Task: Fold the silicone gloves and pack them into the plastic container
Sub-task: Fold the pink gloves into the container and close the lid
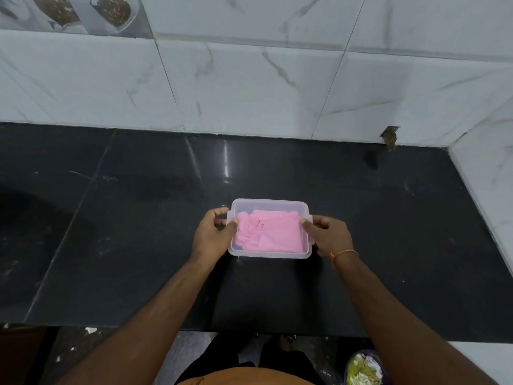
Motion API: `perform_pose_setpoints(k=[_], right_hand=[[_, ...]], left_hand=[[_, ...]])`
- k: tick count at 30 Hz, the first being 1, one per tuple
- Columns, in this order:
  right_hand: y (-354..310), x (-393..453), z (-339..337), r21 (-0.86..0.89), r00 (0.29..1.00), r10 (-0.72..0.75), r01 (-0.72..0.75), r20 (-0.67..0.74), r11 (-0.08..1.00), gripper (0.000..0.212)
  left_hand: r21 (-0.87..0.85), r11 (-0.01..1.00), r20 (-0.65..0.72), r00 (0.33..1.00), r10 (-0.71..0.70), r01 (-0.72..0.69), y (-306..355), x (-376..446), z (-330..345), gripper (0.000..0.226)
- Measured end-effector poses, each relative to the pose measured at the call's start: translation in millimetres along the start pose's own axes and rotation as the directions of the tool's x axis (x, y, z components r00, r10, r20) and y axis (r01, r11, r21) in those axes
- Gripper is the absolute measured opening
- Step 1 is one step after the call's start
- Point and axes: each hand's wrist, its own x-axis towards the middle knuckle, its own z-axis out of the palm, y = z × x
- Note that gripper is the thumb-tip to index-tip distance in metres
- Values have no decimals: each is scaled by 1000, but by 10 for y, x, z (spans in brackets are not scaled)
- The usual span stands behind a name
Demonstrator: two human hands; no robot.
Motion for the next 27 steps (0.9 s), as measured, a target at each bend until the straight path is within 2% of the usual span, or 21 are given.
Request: perform_pose_setpoints(k=[3, 6, 8, 11, 15, 18, 20, 23, 27], right_hand=[[37, -1, 10, 73, 998, 60, -61, 19, 995, 34], [50, -2, 16, 140, 986, 145, -155, 76, 978, 50], [66, -22, 39, 143, 971, 200, -218, 127, 966, 62], [81, -58, 68, 143, 945, 266, -295, 189, 945, 56], [25, -88, 51, 214, 948, 259, -296, 184, 931, 42], [32, -137, 135, 324, 987, 124, -151, 102, 934, 32], [25, -204, 252, 301, 995, 76, -90, 60, 949, 32], [4, -254, 353, 151, 999, 40, -42, 17, 988, 67], [15, -272, 412, -47, 998, -63, 62, -17, 997, 66]], left_hand=[[-77, 994, 48, 996, -72, 76, 14, -17, 8, 44], [-140, 951, 176, 952, -250, 275, 58, 2, -55, 71], [-126, 918, 292, 899, -327, 375, 57, 27, -121, 65], [-136, 904, 349, 874, -339, 406, 47, 44, -177, 48], [-152, 941, 263, 930, -256, 302, 69, 59, -135, 26], [-129, 978, 174, 975, -139, 162, 63, 9, -1, 11], [-101, 991, 123, 990, -73, 86, 63, -56, 110, 22], [31, 999, 73, 997, 14, -16, 59, -116, 196, 51], [199, 972, 51, 991, 121, -129, 55, -168, 277, 54]])
